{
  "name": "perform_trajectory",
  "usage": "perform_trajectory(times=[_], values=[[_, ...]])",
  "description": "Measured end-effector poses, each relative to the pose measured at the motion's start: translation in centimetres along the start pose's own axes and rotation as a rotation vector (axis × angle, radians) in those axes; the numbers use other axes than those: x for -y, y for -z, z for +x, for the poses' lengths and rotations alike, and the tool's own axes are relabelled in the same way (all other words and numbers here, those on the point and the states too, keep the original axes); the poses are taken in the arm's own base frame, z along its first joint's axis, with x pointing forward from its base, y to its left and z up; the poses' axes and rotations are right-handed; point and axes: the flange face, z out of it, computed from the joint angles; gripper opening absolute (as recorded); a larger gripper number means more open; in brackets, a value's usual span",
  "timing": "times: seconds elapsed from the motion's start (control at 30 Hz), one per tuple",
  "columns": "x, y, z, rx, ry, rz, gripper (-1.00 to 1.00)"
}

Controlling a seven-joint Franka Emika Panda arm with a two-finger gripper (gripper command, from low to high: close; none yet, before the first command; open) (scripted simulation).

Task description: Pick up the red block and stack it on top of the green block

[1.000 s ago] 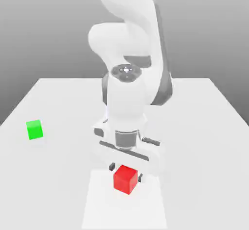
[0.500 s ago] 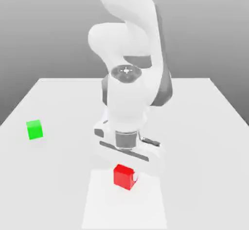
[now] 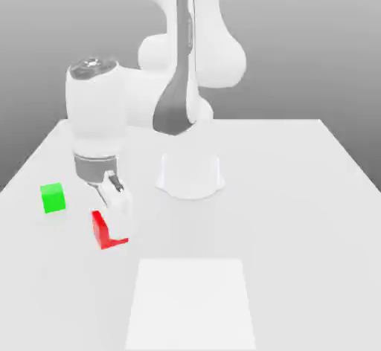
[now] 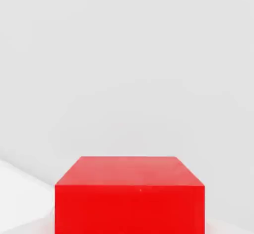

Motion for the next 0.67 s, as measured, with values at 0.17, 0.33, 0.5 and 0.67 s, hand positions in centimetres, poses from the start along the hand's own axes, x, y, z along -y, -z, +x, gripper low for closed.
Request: perform_trajectory(times=[0.17,0.33,0.5,0.67], values=[[-2.6,0.7,10.7,0.004,-0.434,-0.004,-1.00],[-8.2,1.3,20.1,0.017,-0.869,-0.006,-1.00],[-10.1,-2.4,22.5,0.024,-0.997,-0.007,-1.00],[-10.1,-4.8,22.3,0.024,-0.996,-0.007,1.00]])
